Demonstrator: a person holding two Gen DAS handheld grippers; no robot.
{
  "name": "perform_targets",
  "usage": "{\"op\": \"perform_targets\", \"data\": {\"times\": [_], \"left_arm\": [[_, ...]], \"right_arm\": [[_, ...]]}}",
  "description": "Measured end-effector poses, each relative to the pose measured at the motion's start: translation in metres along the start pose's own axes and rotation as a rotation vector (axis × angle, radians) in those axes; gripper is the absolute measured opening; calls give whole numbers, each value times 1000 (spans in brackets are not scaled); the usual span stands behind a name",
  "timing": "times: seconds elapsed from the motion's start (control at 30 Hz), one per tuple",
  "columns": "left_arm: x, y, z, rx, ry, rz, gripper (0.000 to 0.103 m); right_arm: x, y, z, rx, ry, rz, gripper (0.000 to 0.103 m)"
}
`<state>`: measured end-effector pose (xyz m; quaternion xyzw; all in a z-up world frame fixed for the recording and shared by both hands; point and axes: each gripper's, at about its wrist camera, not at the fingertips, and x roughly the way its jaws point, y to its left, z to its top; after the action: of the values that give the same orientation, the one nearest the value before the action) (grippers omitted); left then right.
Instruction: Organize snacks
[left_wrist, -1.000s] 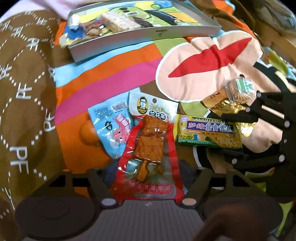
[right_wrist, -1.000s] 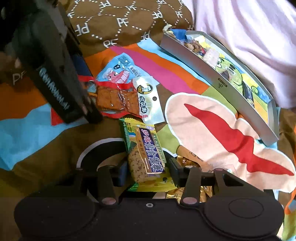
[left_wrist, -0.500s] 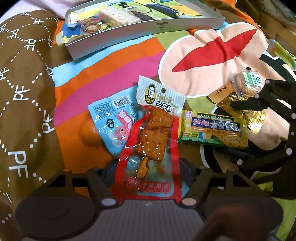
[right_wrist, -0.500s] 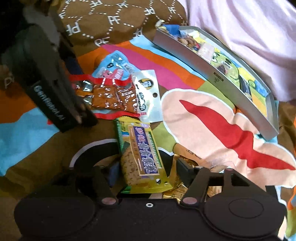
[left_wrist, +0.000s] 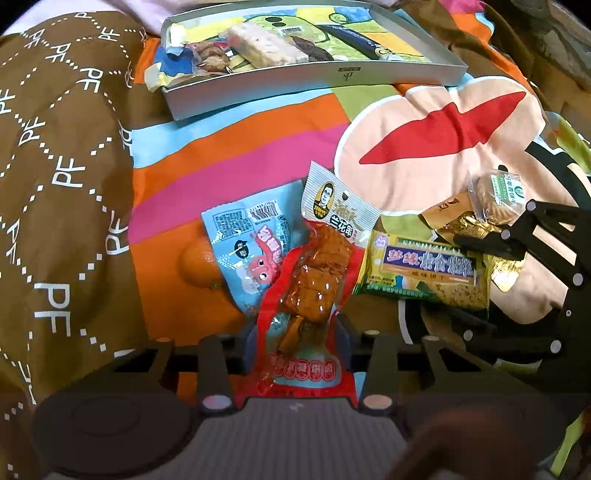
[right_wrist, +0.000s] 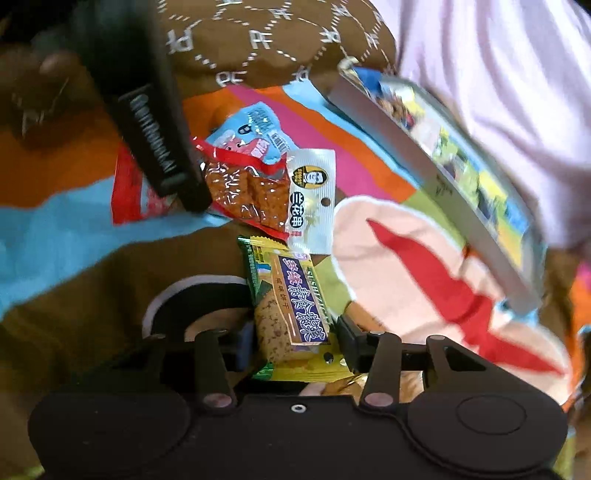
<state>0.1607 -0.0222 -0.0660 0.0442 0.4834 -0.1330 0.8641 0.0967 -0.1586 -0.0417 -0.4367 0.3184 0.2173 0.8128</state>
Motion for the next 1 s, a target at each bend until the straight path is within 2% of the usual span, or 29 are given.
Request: {"op": "perform_targets", "data": {"times": [0.13, 0.47, 0.6, 0.77, 1.0], "left_arm": [[-1, -1, 1, 8, -9, -6, 39], [-5, -6, 0, 28, -35, -15, 30], [-5, -8, -1, 41, -41, -7, 27], [-9, -8, -1, 43, -56, -16, 19], [-10, -10, -2, 55, -68, -12, 17]], "right_arm": [[4, 7, -4, -94, -2, -88, 46], [6, 12, -10, -202, -4, -211, 46], [10, 12, -12, -228, 2, -234, 46], [11, 13, -12, -242, 3, -263, 46], [12, 8, -12, -226, 12, -276, 44]]}}
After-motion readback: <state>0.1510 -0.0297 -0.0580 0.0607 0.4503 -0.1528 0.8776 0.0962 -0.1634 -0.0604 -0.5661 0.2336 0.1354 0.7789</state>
